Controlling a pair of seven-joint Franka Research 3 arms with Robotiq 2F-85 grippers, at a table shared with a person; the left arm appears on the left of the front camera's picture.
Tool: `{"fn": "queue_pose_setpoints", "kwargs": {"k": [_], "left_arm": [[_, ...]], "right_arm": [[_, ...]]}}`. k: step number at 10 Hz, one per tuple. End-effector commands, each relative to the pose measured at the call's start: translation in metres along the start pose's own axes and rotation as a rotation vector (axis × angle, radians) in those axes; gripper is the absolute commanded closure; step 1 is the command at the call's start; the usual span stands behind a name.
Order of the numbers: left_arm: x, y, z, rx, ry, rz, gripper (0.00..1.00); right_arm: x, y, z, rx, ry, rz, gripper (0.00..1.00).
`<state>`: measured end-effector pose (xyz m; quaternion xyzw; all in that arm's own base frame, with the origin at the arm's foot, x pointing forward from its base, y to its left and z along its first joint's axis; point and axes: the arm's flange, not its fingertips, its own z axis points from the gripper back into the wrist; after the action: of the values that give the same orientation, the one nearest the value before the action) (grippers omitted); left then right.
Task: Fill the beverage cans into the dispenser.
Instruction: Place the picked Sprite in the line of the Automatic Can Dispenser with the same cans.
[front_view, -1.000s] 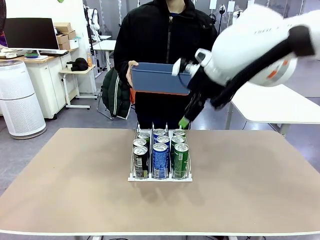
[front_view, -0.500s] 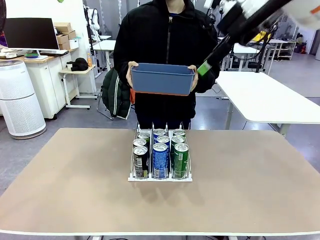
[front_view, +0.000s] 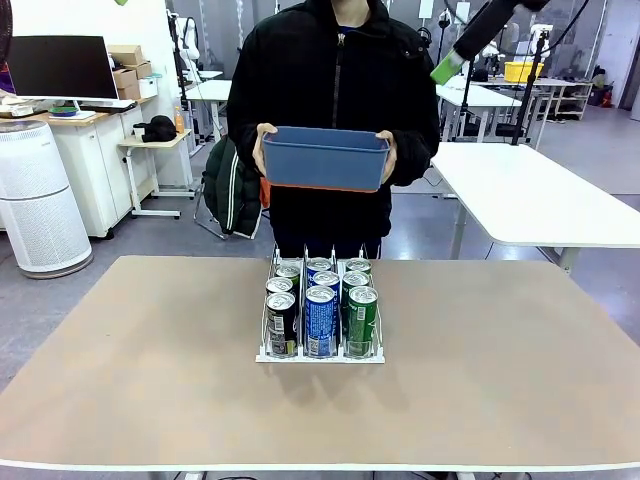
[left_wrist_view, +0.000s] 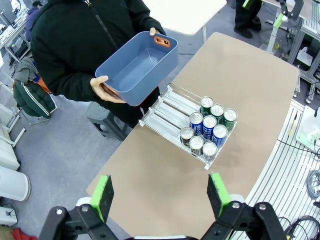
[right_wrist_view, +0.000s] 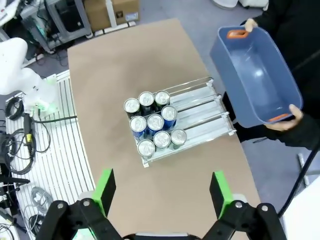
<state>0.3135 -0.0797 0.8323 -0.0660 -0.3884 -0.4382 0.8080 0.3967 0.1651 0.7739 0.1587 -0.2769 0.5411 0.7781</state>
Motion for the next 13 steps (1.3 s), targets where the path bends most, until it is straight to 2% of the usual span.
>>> {"fn": "queue_pose_setpoints", "kwargs": {"k": [1, 5, 6, 10, 13], "left_arm": [[-0.001, 0.001, -0.001, 0.004, -0.002, 0.002, 0.0], [-0.001, 0.001, -0.001, 0.004, -0.002, 0.002, 0.0], [-0.001, 0.001, -0.001, 0.004, -0.002, 0.002, 0.0], [-0.001, 0.001, -0.001, 0.004, -0.002, 0.002, 0.0], [-0.001, 0.001, -0.001, 0.004, -0.002, 0.002, 0.0]], "right_arm": [[-0.014, 0.015, 0.021, -0.066, -0.003, -0.036, 0.0], [-0.041, 0.03, 0.069, -0.164, -0.104, -0.074, 0.0], [-0.044, 0.027, 0.08, -0.147, -0.129, -0.074, 0.0], [-0.019, 0.007, 0.12, -0.096, -0.121, -0.076, 0.0], [-0.009, -0.004, 0.113, -0.077, -0.096, -0.077, 0.0]]}}
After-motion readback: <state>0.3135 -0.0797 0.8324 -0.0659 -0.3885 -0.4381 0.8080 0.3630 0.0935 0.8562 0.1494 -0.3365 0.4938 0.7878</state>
